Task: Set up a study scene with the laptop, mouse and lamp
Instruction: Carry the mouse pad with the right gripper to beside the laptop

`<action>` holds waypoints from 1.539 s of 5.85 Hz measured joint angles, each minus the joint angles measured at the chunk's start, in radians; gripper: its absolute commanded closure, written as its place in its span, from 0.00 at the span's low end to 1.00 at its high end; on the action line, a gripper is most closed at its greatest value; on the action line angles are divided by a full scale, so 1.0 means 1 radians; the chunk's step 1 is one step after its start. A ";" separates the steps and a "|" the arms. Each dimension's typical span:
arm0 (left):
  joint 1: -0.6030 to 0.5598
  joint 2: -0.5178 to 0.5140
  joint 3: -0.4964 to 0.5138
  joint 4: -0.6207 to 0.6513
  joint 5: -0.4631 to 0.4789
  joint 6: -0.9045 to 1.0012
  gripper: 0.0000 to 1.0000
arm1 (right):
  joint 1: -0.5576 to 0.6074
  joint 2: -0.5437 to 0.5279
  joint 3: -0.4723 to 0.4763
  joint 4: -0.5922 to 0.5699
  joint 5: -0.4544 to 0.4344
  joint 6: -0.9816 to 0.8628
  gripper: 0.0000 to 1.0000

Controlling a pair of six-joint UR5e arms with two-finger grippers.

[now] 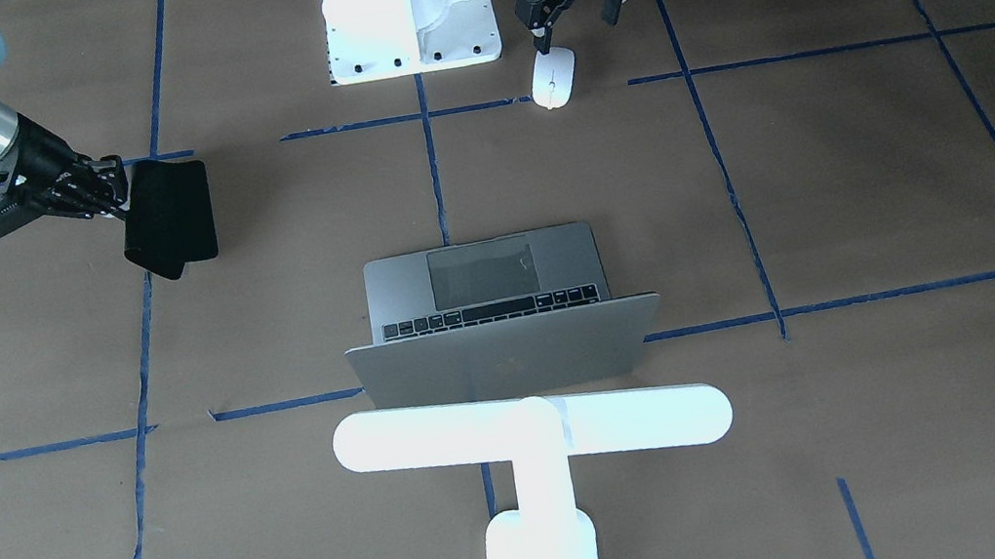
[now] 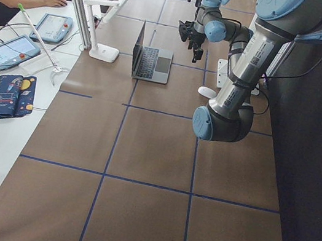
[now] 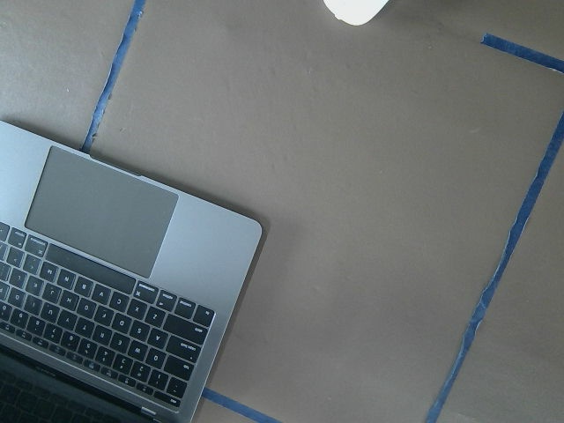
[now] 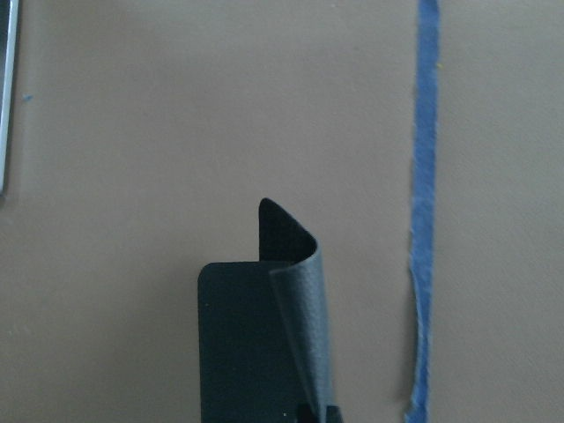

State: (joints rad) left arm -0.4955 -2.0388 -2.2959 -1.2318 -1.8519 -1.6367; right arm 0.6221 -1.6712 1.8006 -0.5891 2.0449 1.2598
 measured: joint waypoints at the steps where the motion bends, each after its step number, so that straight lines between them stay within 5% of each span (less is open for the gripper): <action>1: -0.001 0.001 -0.001 0.000 0.000 0.000 0.00 | 0.020 0.092 -0.051 -0.030 0.001 0.000 1.00; 4: -0.003 0.001 -0.002 0.000 0.000 0.000 0.00 | 0.067 0.347 -0.142 -0.227 0.002 -0.002 1.00; 6: -0.002 0.001 -0.001 0.000 0.000 0.000 0.00 | 0.072 0.426 -0.208 -0.256 -0.001 -0.001 0.98; 7: -0.002 0.001 0.000 0.000 0.000 0.000 0.00 | 0.073 0.440 -0.225 -0.258 -0.003 0.000 0.06; 9: 0.001 0.012 0.001 -0.001 0.000 0.002 0.00 | 0.094 0.453 -0.245 -0.258 0.005 0.011 0.00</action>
State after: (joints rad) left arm -0.4943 -2.0267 -2.2948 -1.2332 -1.8515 -1.6346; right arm 0.7159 -1.2180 1.5553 -0.8472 2.0502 1.2703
